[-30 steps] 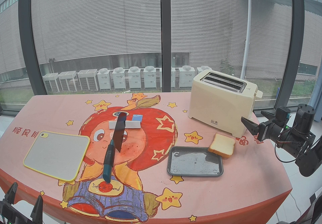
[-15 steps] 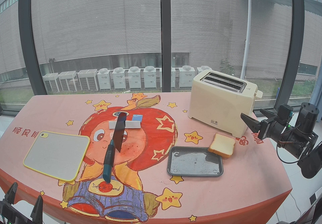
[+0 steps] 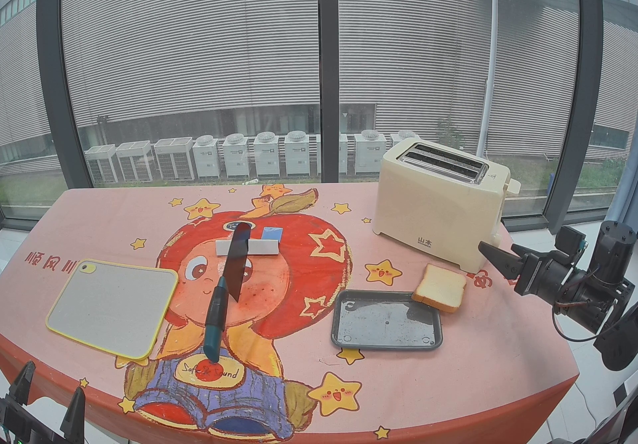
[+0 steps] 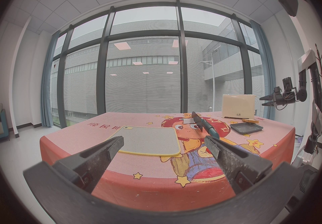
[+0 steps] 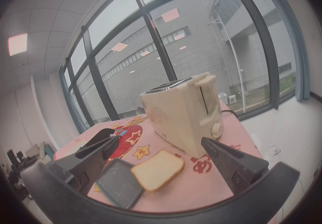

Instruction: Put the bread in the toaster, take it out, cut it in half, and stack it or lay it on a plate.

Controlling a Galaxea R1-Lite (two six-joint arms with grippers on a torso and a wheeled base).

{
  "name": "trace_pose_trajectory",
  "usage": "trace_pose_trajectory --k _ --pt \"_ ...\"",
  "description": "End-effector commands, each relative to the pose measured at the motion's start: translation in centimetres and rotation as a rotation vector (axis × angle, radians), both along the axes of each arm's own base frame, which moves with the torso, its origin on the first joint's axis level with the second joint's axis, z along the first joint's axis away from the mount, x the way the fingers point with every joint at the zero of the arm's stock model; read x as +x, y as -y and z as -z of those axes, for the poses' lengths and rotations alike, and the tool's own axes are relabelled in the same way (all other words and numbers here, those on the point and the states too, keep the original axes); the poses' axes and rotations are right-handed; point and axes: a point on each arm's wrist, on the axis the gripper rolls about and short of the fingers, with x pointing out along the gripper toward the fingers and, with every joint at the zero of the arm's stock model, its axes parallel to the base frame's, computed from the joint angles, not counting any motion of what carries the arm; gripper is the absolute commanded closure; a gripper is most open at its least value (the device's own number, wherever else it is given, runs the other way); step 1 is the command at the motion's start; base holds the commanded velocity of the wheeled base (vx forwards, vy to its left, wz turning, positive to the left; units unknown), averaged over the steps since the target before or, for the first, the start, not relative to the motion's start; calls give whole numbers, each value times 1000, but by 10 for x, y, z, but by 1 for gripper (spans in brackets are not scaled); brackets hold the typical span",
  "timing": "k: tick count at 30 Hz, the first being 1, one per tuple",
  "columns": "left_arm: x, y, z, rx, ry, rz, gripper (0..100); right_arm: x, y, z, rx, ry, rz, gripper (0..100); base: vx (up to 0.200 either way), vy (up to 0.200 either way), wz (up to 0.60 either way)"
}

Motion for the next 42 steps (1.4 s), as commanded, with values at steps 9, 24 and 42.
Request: trace_pose_trajectory --k 9,24,42 --pt "1 0 5 0 -18 0 0 -1 -12 6 181 -116 -5 0 0 0 0" --pt "1 0 5 0 -18 0 0 1 -18 14 420 -283 -15 0 0 0 0" --pt "1 0 5 0 -18 0 0 -4 -31 31 556 -485 -16 0 0 0 0"
